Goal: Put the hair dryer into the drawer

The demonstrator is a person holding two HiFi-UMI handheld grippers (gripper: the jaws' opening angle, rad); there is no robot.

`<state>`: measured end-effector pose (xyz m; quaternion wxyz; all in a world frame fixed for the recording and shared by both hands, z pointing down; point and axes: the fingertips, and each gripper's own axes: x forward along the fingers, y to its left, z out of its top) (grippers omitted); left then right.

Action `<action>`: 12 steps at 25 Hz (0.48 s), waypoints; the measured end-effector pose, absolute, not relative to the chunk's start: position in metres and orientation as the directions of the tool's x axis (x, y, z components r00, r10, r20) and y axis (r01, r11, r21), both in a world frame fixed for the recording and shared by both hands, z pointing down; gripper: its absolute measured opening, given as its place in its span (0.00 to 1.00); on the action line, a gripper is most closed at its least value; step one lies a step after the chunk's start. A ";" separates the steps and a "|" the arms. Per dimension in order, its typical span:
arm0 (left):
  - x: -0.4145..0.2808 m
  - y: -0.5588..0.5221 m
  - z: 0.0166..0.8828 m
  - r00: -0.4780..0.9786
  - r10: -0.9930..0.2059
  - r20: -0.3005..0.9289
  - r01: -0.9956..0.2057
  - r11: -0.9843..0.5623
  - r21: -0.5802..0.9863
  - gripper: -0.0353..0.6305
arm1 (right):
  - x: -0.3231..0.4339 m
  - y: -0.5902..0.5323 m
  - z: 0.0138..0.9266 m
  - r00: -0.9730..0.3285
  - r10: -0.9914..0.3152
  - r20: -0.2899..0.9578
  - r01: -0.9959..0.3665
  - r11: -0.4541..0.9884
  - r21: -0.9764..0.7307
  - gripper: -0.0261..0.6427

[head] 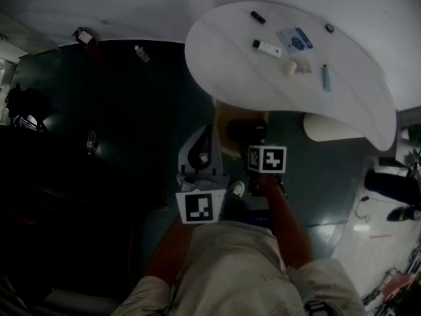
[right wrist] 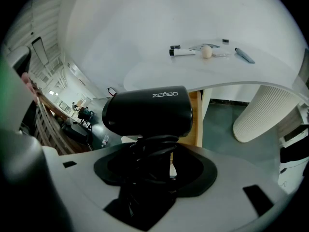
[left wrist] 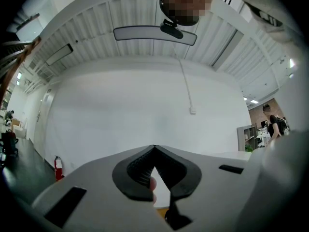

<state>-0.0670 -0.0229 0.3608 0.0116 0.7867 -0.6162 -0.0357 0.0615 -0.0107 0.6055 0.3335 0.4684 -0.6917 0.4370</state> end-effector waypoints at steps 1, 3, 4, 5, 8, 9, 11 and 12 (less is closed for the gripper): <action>-0.070 -0.026 0.362 0.234 -0.972 -0.037 -0.969 -0.236 0.068 0.06 | 0.060 -0.014 0.608 -0.336 -0.354 0.873 -0.940 0.179 -0.289 0.42; -0.076 -0.030 0.365 0.229 -0.973 -0.031 -0.970 -0.231 0.071 0.06 | 0.059 -0.019 0.617 -0.325 -0.345 0.880 -0.944 0.169 -0.282 0.42; -0.078 -0.033 0.366 0.229 -0.973 -0.031 -0.971 -0.230 0.071 0.05 | 0.059 -0.022 0.621 -0.321 -0.342 0.883 -0.946 0.162 -0.281 0.42; -0.080 -0.036 0.367 0.229 -0.973 -0.030 -0.970 -0.231 0.071 0.06 | 0.059 -0.025 0.625 -0.319 -0.340 0.884 -0.947 0.156 -0.282 0.42; -0.084 -0.044 0.369 0.233 -0.972 -0.027 -0.969 -0.235 0.077 0.06 | 0.057 -0.035 0.632 -0.307 -0.328 0.893 -0.951 0.140 -0.276 0.42; -0.085 -0.046 0.371 0.236 -0.971 -0.024 -0.968 -0.237 0.079 0.05 | 0.055 -0.037 0.634 -0.305 -0.323 0.896 -0.952 0.138 -0.275 0.42; -0.087 -0.050 0.373 0.239 -0.971 -0.020 -0.967 -0.240 0.083 0.06 | 0.051 -0.042 0.639 -0.308 -0.316 0.897 -0.951 0.138 -0.278 0.42; -0.088 -0.053 0.374 0.239 -0.971 -0.019 -0.967 -0.240 0.086 0.06 | 0.050 -0.044 0.643 -0.308 -0.310 0.899 -0.951 0.135 -0.280 0.42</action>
